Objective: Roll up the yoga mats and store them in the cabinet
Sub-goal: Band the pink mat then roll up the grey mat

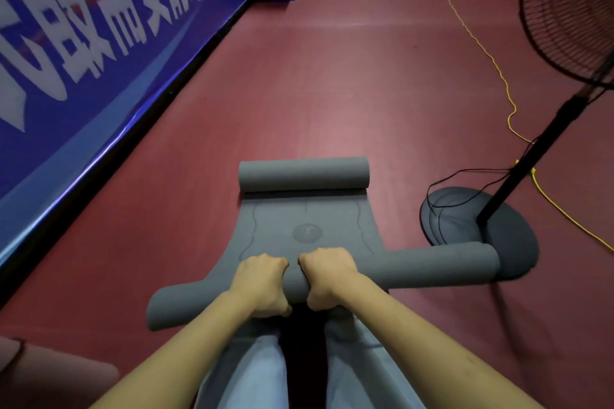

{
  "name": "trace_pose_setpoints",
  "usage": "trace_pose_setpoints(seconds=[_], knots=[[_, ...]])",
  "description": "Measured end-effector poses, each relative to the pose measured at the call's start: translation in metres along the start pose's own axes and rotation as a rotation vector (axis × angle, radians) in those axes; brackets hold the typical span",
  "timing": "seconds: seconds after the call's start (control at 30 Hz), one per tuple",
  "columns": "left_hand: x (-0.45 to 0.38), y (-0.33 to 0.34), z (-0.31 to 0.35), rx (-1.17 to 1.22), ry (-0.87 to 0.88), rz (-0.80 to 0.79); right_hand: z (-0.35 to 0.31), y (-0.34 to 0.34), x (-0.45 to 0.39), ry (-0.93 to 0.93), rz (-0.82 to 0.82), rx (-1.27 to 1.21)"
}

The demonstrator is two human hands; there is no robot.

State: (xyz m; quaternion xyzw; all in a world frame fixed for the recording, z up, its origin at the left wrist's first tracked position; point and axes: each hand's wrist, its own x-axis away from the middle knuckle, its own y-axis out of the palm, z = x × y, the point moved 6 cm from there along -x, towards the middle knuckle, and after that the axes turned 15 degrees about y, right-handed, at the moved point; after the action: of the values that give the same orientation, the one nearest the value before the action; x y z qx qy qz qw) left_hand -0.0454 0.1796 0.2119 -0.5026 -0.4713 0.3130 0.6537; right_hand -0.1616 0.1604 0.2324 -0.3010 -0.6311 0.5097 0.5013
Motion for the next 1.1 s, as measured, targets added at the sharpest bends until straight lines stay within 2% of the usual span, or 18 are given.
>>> trace_pose_setpoints(seconds=[0.1, 0.33, 0.43, 0.53, 0.67, 0.8, 0.87, 0.97, 1.1], knots=[[0.008, -0.009, 0.014, -0.052, 0.011, 0.049, 0.003, -0.001, 0.022, 0.026, 0.165, -0.059], [0.055, -0.015, 0.062, -0.109, 0.016, 0.129, 0.011, 0.008, 0.082, 0.060, 0.353, -0.149], [0.074, -0.011, 0.080, -0.096, 0.017, 0.116, 0.007, 0.018, 0.107, 0.078, 0.382, -0.123], [0.098, -0.010, 0.094, -0.076, 0.024, 0.099, 0.006, 0.021, 0.132, 0.018, 0.459, -0.174], [0.129, 0.004, 0.117, -0.077, 0.055, 0.037, 0.005, 0.039, 0.173, -0.032, 0.480, -0.164], [0.130, 0.011, 0.118, -0.051, 0.041, 0.018, -0.001, 0.054, 0.184, -0.008, 0.512, -0.140], [0.121, 0.011, 0.111, -0.030, 0.053, -0.010, -0.002, 0.048, 0.170, -0.030, 0.468, -0.104], [0.115, 0.006, 0.099, 0.066, 0.025, -0.019, -0.006, 0.035, 0.143, -0.151, 0.190, -0.025], [0.113, 0.005, 0.094, 0.032, 0.049, 0.191, -0.002, 0.022, 0.108, -0.135, -0.245, -0.035]])
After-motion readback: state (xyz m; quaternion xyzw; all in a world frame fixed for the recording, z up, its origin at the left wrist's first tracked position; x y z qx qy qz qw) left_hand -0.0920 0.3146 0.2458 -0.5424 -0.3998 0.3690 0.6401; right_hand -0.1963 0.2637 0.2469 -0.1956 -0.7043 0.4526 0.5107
